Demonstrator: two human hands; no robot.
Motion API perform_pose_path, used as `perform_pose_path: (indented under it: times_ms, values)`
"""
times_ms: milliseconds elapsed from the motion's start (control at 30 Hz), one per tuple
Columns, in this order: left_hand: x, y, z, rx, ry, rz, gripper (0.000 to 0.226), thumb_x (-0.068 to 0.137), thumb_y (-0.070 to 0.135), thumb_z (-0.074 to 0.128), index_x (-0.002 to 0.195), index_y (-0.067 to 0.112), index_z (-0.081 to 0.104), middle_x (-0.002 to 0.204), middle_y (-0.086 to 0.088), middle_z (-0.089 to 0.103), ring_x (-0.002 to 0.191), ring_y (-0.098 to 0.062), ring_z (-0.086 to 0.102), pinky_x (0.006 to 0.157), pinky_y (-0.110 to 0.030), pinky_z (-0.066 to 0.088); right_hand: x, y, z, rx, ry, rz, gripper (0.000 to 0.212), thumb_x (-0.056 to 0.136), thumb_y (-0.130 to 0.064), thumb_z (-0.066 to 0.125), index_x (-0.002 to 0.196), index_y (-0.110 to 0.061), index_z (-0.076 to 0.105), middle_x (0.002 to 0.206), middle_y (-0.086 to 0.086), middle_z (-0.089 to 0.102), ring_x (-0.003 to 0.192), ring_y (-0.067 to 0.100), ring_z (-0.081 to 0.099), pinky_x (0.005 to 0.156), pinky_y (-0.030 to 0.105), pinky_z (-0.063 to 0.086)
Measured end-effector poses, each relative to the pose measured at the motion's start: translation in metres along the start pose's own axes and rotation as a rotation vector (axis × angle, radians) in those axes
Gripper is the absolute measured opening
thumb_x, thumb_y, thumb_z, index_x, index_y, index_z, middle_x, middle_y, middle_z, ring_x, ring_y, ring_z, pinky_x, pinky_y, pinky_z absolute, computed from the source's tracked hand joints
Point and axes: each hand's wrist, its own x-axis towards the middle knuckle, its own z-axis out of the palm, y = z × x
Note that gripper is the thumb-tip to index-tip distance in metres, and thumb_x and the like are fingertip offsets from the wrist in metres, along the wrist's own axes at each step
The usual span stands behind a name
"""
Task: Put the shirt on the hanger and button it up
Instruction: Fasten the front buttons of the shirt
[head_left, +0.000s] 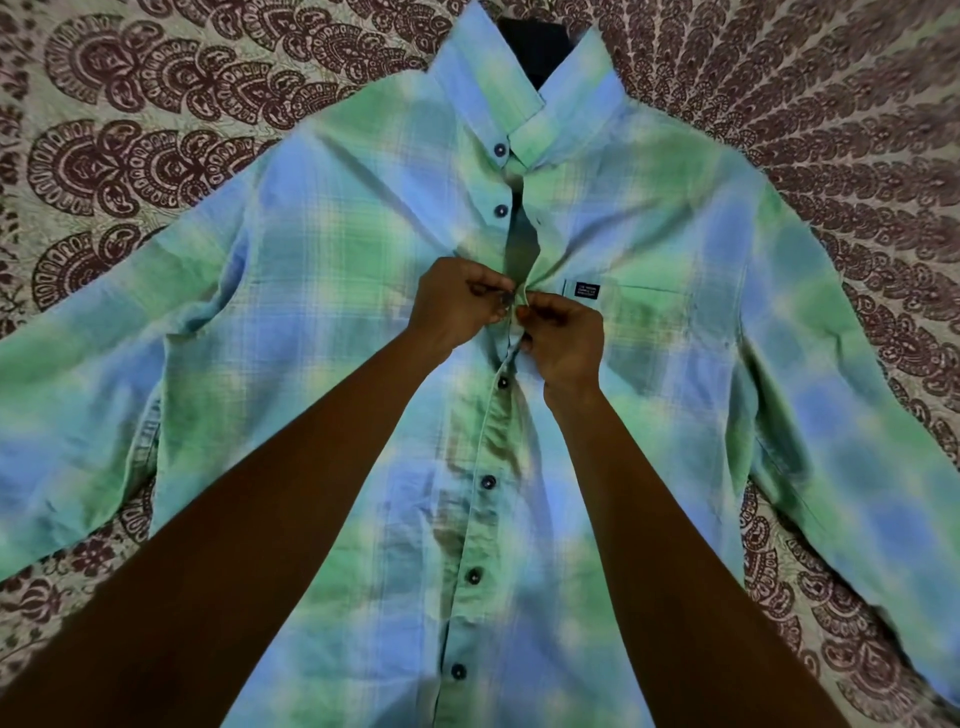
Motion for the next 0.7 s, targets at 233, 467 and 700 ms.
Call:
perform_pose_path:
  times_ms: [233,467,700]
  values:
    - [0.001,-0.004,0.001,0.064,0.067,0.009,0.013,0.075,-0.003,0.070,0.087,-0.001,0.067,0.068,-0.002,0.061,0.079,-0.030,0.066,0.076,-0.036,0.057,-0.009,-0.008,-0.003,-0.013,-0.103,-0.027,0.031,0.083,0.004,0.057,0.068,-0.023,0.064,0.067,-0.001,0.062,0.070,0.022,0.059,0.073,0.036,0.051]
    - [-0.006,0.000,0.007,0.132,0.147,0.069,0.012,0.079,0.001,0.066,0.089,-0.002,0.071,0.088,-0.020,0.071,0.075,-0.028,0.067,0.081,-0.035,0.055,-0.007,-0.024,-0.011,0.100,-0.226,0.068,0.021,0.086,0.006,0.057,0.069,-0.006,0.062,0.048,-0.001,0.063,0.045,0.009,0.060,0.049,0.019,0.049]
    - [-0.001,-0.002,0.006,0.137,0.203,-0.008,0.020,0.076,0.017,0.074,0.068,0.001,0.067,0.068,-0.019,0.066,0.073,-0.034,0.067,0.072,-0.043,0.057,-0.004,-0.016,-0.002,-0.178,-0.095,-0.138,0.014,0.076,0.000,0.070,0.067,-0.010,0.067,0.064,0.005,0.064,0.059,0.019,0.061,0.061,0.031,0.052]
